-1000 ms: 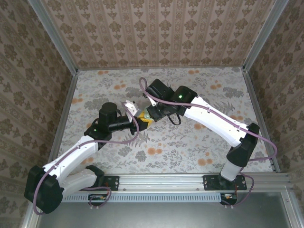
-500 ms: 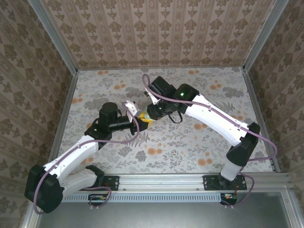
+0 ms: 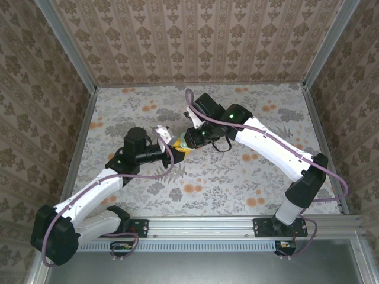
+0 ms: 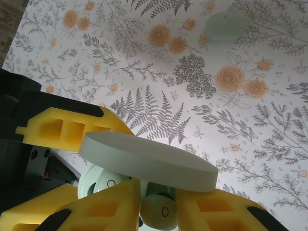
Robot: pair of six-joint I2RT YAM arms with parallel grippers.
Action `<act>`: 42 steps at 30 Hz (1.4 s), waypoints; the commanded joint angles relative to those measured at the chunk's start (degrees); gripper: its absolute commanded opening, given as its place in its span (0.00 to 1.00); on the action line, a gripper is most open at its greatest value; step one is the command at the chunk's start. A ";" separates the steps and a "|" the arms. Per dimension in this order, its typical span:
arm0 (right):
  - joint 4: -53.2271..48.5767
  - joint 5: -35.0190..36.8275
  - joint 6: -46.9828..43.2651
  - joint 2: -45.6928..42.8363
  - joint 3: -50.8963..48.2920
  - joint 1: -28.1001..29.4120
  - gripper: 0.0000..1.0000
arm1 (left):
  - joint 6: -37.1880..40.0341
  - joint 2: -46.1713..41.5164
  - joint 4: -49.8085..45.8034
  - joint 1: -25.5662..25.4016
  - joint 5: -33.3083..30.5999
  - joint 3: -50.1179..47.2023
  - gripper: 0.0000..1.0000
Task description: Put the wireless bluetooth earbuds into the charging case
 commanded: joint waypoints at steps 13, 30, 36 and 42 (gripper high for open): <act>10.45 -5.80 6.64 -9.36 -7.11 -3.74 0.30 | -1.04 -0.31 5.88 -0.02 2.39 1.11 0.03; 20.86 -10.97 13.59 -17.70 -16.71 -8.90 0.32 | -3.16 -0.74 9.82 -0.02 3.88 0.26 0.03; 23.30 -12.69 14.95 -19.31 -18.32 -9.92 0.32 | -5.07 -0.66 12.02 0.43 3.93 -0.25 0.03; 27.18 -13.93 18.38 -22.09 -22.35 -12.28 0.37 | -7.75 -0.73 15.18 1.36 4.55 -0.95 0.03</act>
